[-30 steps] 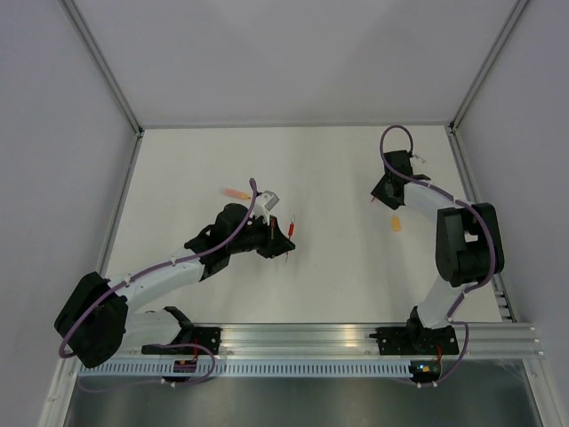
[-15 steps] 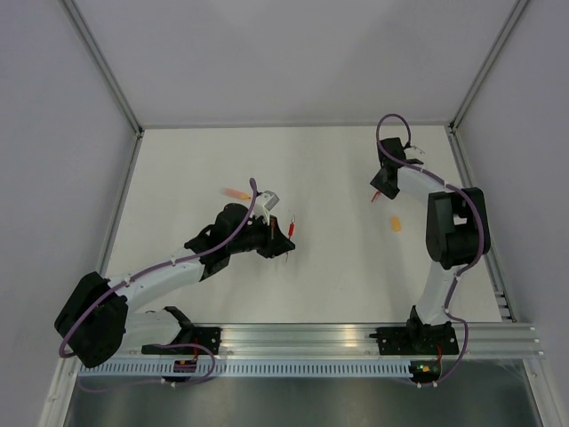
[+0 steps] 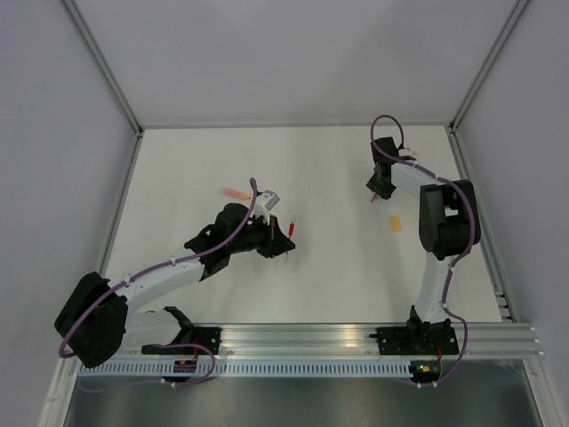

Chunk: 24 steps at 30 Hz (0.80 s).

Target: Insert the pens into the pen caps

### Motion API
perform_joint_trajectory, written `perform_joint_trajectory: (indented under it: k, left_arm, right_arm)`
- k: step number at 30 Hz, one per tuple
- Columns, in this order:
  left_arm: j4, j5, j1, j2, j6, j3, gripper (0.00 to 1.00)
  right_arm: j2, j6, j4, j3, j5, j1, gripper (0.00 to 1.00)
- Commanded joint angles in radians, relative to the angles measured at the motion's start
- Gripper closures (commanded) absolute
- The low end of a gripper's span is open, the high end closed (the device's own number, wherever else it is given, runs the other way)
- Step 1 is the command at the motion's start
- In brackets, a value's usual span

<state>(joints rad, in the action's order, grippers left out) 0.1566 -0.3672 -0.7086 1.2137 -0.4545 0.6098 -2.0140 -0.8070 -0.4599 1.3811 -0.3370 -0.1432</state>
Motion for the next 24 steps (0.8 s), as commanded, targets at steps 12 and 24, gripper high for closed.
perform_joint_trajectory:
  k: [12,24]
  left_arm:
    - [-0.002,0.008,-0.003,-0.031,0.033,0.039,0.98]
    - [0.000,0.008,-0.003,-0.028,0.033,0.039,0.98]
  right_arm:
    - [-0.101,0.034,-0.141,0.134,0.007,-0.021,0.67]
    - [-0.131,0.060,-0.120,0.127,0.047,-0.019,0.98]
